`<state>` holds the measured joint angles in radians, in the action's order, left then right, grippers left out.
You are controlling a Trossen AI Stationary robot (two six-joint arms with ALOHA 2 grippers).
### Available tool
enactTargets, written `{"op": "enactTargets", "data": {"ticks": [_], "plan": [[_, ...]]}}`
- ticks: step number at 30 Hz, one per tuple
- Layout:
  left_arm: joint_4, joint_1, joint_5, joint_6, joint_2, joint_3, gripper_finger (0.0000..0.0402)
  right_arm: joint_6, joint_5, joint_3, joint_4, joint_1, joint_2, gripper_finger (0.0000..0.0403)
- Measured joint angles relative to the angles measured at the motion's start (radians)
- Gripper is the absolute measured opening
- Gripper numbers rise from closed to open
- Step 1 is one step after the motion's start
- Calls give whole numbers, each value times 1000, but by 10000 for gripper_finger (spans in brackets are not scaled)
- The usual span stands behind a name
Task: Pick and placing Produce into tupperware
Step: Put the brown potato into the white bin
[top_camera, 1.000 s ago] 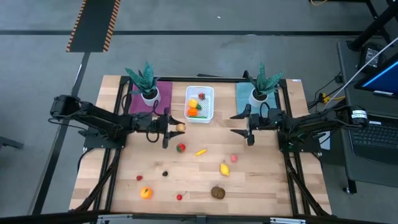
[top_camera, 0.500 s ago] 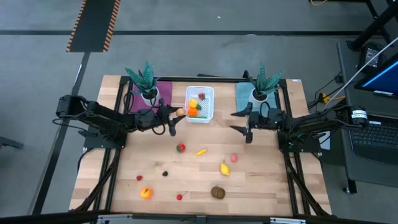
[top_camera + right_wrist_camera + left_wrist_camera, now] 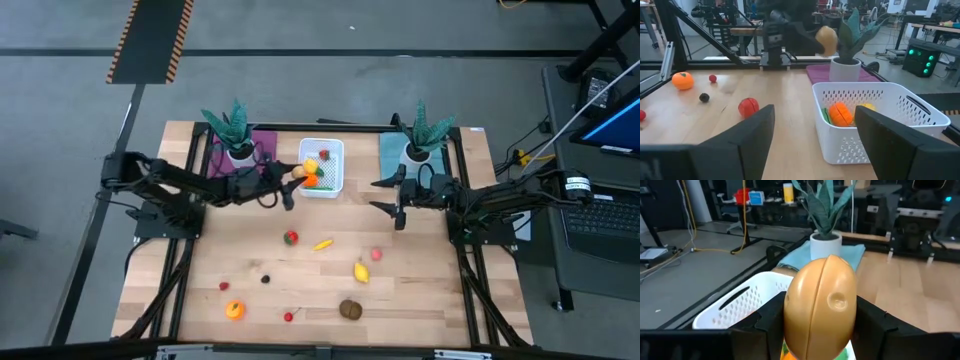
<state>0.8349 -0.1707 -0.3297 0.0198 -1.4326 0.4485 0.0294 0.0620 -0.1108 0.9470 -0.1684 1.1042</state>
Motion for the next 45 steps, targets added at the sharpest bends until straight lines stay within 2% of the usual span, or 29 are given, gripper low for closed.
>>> {"op": "enactTargets", "data": {"ticks": [9, 14, 18, 26, 32, 38, 45], "plan": [[3, -138, 162, -4, -198, 205, 165, -2, 0, 0, -14, 0, 0, 278], [-28, -174, 222, -5, -235, 269, 165, -2, 1, 0, -30, 0, 0, 278], [-158, -176, 225, -27, -235, 322, 165, -2, 1, 0, -44, 0, 0, 278], [-631, -173, 264, -72, -235, 517, 165, -2, 2, 0, -51, 0, 0, 278], [-897, -182, 308, -86, -235, 652, 165, -2, 2, 0, -63, 0, 0, 278], [-1046, -199, 378, -95, -235, 714, 165, -2, 2, 0, -63, 0, 0, 278], [-1066, -198, 392, -102, -235, 716, 165, -2, 2, 0, -63, 0, 0, 278]]}}
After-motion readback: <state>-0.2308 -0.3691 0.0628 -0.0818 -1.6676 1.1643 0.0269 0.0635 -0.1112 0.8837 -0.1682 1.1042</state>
